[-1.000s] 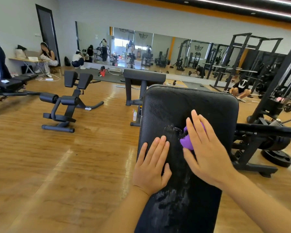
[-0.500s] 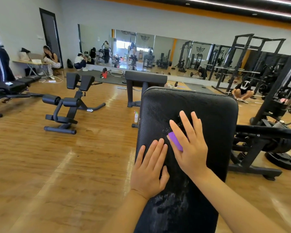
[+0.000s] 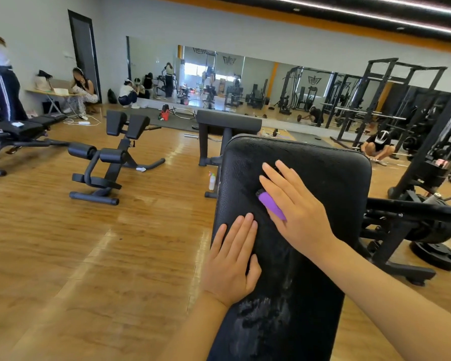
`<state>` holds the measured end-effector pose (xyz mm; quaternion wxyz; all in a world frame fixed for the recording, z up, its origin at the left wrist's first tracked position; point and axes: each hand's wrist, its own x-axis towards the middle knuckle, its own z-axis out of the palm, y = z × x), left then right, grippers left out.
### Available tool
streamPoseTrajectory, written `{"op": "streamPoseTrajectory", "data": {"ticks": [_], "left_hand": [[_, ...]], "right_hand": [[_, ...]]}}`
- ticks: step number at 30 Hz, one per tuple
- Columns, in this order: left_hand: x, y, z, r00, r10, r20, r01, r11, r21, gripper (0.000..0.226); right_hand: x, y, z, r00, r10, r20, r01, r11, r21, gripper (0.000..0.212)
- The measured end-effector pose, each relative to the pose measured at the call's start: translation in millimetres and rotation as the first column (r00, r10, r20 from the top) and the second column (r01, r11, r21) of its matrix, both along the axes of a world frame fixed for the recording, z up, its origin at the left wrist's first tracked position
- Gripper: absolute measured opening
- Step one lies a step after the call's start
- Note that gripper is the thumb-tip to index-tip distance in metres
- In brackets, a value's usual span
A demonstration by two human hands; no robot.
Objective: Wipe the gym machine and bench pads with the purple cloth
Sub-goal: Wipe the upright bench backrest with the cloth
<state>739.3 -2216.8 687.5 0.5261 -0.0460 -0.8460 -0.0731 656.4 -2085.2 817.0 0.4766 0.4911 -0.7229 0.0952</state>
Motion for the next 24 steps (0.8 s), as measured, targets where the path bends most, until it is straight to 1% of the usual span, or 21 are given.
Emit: {"op": "streamPoseTrajectory", "data": {"ticks": [1,3,5,6,8,10,12,14,17,18,20,22,24], "left_hand": [[0,0,0,1.000,0.003,0.001,-0.003,1.000,-0.001,0.062],[1,1,0,1.000,-0.002,0.010,0.002,1.000,0.002,0.063],[3,1,1,1.000,-0.013,0.022,0.013,1.000,0.006,0.063],[3,1,2,1.000,-0.015,0.025,0.014,1.000,0.005,0.062],[3,1,1,1.000,-0.014,0.026,0.014,1.000,0.007,0.061],[4,1,1,0.999,-0.012,0.032,0.012,1.000,0.009,0.060],[4,1,1,0.999,-0.015,0.037,0.014,1.000,0.008,0.060],[4,1,1,0.999,-0.023,0.039,0.023,1.000,0.009,0.058],[4,0,1,0.999,-0.021,0.044,0.021,1.000,0.007,0.059],[4,0,1,0.999,-0.019,0.045,0.019,1.000,0.005,0.059],[4,0,0,0.999,-0.019,0.044,0.019,1.000,0.002,0.059],[3,0,-1,0.999,-0.017,0.046,0.017,1.000,0.002,0.058],[3,0,0,0.999,-0.021,0.043,0.020,1.000,0.010,0.055]], "right_hand": [[1,2,0,1.000,-0.002,0.024,0.002,1.000,-0.004,0.047],[6,1,2,0.999,-0.020,0.047,0.021,1.000,-0.012,0.059],[8,0,5,0.998,-0.053,0.028,0.053,0.998,-0.022,0.067],[7,0,4,0.998,-0.069,0.012,0.070,0.996,-0.049,0.064],[6,-2,-1,0.995,-0.098,-0.025,0.094,0.989,-0.117,0.052],[6,-4,-9,0.992,-0.105,-0.073,0.092,0.981,-0.170,0.043],[7,-2,-15,0.990,-0.117,-0.078,0.095,0.968,-0.233,0.045],[7,3,-17,0.985,-0.163,-0.064,0.135,0.941,-0.312,0.048],[4,11,-19,0.974,-0.226,-0.027,0.194,0.887,-0.418,0.047],[4,14,-22,0.977,-0.210,-0.041,0.172,0.886,-0.430,0.045],[1,18,-32,0.989,-0.124,-0.082,0.081,0.911,-0.405,0.039],[-1,19,-38,0.998,-0.047,-0.042,0.027,0.924,-0.380,0.033],[-2,18,-38,0.999,-0.027,0.028,0.035,0.930,-0.366,0.038]]}}
